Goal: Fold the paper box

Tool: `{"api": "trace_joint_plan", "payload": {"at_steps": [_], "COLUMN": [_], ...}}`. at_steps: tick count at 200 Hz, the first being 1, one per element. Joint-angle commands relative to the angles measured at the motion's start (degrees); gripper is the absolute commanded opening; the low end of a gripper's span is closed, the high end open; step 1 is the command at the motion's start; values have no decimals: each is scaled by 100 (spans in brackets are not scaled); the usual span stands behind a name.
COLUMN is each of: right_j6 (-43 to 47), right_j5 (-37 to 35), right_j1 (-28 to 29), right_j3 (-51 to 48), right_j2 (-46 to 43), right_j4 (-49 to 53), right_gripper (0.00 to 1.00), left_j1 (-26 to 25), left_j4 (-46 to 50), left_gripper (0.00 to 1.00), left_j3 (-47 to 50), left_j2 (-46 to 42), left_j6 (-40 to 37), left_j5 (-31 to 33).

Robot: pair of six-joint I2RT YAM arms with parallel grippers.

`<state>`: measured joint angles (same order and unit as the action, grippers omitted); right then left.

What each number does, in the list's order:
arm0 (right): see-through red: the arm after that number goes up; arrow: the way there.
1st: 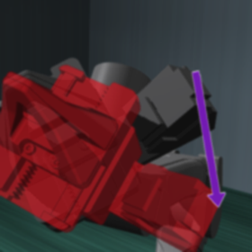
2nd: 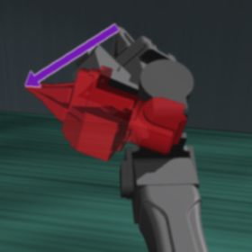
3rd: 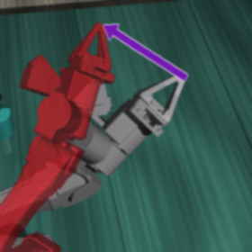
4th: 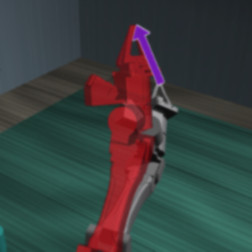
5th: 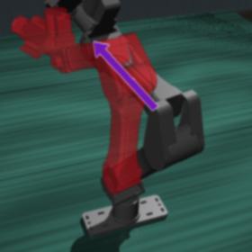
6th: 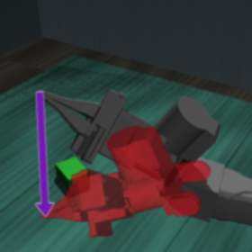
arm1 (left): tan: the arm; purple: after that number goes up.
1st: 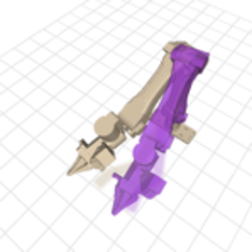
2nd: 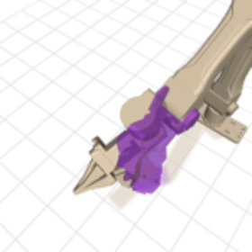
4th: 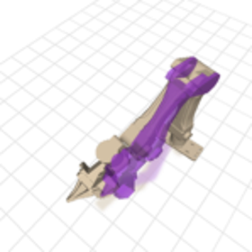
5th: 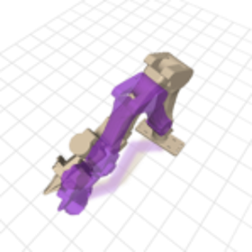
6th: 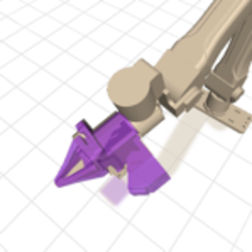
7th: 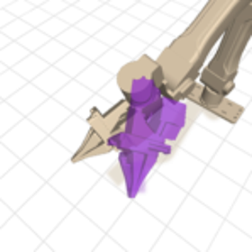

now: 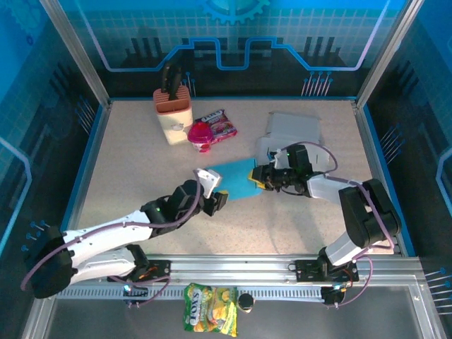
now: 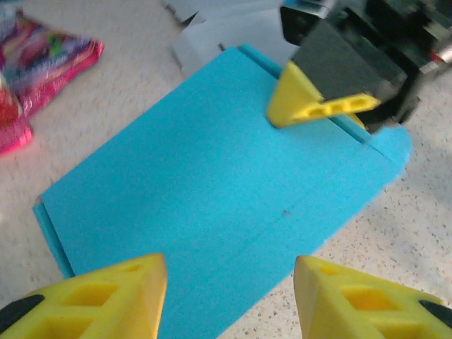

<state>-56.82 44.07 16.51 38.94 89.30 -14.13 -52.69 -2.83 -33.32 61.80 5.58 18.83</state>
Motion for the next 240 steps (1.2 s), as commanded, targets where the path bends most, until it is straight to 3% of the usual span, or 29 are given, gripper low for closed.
{"api": "trace_joint_plan", "payload": {"at_steps": [1, 18, 52, 141, 210, 225, 240], "right_j6": [-375, -404, -521, -883, -1202, -1405, -1529], "right_j5": [352, 395, 601, 936, 1203, 1298, 1337], "right_j1": [-193, -294, -482, -541, -605, -673, -783], "right_j3": [41, 90, 245, 233, -10, -97, -174], "right_j2": [-320, -482, -595, -650, -607, -618, -701], "right_j4": [459, 864, 1482, 1785, 1469, 1214, 1059], "right_gripper": [28, 28, 28, 28, 31, 36, 49], "left_j1": [-522, -912, -978, -936, -919, -918, -917], "left_j4": [160, -738, -1147, -2366, -2395, -2087, -1716], "left_gripper": [53, 64, 67, 68, 37, 34, 34], "left_j3": [162, 546, 449, 39, -93, -122, -169], "left_j2": [157, 148, 440, 1895, 2077, 1950, 1794], "left_j6": [-2032, -3033, -3935, -5181, -5282, -5197, -5083], "left_j5": [864, 1216, 1706, 2137, 1921, 1797, 1647]}}
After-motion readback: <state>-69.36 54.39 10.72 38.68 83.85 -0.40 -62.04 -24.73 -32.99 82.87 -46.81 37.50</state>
